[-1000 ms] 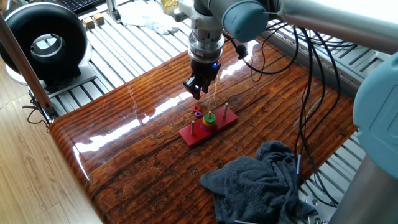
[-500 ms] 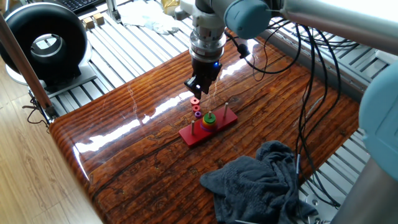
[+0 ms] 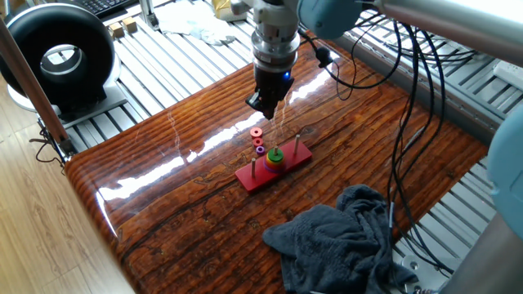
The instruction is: Take out one Hanoi block and throw it aside
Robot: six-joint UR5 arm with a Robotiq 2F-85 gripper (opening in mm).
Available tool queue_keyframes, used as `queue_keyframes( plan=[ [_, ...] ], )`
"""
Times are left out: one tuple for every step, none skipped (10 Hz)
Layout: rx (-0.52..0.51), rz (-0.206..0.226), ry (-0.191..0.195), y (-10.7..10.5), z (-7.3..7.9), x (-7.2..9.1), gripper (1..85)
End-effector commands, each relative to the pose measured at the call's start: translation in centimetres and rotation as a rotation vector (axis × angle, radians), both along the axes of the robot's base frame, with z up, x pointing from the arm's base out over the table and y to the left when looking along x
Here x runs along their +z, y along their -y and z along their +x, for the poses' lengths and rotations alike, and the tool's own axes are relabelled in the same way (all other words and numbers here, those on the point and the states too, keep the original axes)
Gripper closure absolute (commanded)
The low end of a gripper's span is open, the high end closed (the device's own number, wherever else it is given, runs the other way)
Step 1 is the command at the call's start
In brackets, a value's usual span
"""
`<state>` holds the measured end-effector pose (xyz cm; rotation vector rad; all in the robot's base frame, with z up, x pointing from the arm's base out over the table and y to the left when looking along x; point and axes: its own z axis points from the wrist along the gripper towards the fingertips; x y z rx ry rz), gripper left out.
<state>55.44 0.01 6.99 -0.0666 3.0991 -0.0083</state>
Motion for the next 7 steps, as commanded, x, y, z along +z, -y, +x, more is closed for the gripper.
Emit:
queue_keyframes(
  plan=[
    [-0.075,-0.005,0.014,0.3,0.8,0.8,84.7],
    [-0.108,0.030,0.007,-0.6,0.7,0.7,84.7],
    [-0.115,0.046,0.006,-1.0,0.9,0.4,84.7],
    [-0.131,0.061,-0.008,-1.4,0.7,0.3,84.7],
    [-0.132,0.062,-0.023,-1.4,0.5,0.0,84.7],
    [-0.123,0.063,-0.029,-1.3,0.4,-0.2,84.7],
    [-0.113,0.067,-0.025,-1.1,0.6,-0.4,84.7]
  ],
)
